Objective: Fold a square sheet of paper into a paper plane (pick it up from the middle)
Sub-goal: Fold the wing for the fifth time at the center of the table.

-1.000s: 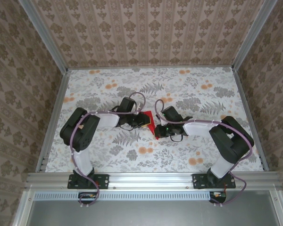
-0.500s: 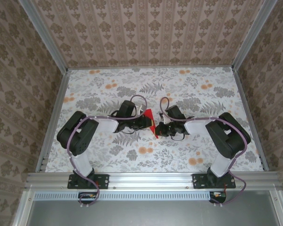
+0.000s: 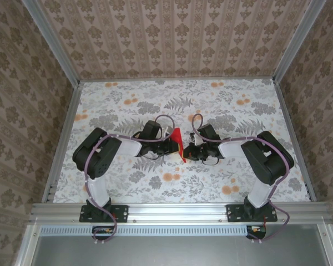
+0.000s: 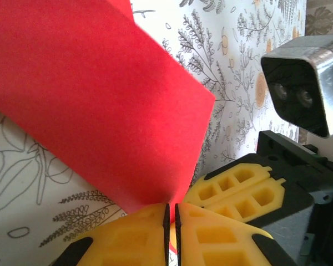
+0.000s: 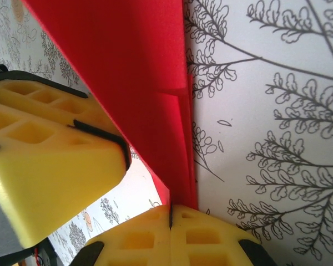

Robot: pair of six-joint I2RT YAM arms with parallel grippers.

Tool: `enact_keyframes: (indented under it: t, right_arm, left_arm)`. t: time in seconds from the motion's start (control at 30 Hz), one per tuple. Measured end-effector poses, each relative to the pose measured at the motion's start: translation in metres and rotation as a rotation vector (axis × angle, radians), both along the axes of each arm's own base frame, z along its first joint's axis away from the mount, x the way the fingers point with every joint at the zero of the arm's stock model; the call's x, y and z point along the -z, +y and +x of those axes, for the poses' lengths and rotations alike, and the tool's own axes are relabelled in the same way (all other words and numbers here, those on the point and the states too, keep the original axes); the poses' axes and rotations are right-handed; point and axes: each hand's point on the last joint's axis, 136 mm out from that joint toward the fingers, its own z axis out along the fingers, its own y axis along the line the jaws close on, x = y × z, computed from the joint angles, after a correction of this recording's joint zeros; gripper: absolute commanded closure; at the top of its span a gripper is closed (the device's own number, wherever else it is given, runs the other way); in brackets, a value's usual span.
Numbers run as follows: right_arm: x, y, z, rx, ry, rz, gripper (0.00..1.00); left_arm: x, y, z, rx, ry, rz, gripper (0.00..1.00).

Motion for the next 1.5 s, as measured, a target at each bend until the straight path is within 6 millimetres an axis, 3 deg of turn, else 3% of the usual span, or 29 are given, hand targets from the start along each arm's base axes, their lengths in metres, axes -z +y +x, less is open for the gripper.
enact_keyframes:
  t: [0.33, 0.83, 1.3, 1.5]
  right_arm:
    - [0.0, 0.002, 0.0, -0.003, 0.008, 0.017, 0.97]
    - [-0.003, 0.003, -0.004, -0.021, 0.007, 0.026, 0.84]
    - [0.001, -0.002, -0.016, -0.049, 0.014, -0.003, 0.92]
    - [-0.002, -0.004, -0.018, -0.062, 0.005, -0.04, 0.82]
  left_arm:
    - [0.002, -0.005, 0.006, -0.006, 0.008, 0.022, 0.88]
    - [0.012, -0.003, 0.009, -0.018, 0.043, 0.104, 0.89]
    - [0.013, -0.003, 0.009, -0.019, 0.056, 0.117, 0.9]
    - [0.013, -0.003, 0.009, -0.019, 0.057, 0.118, 0.9]
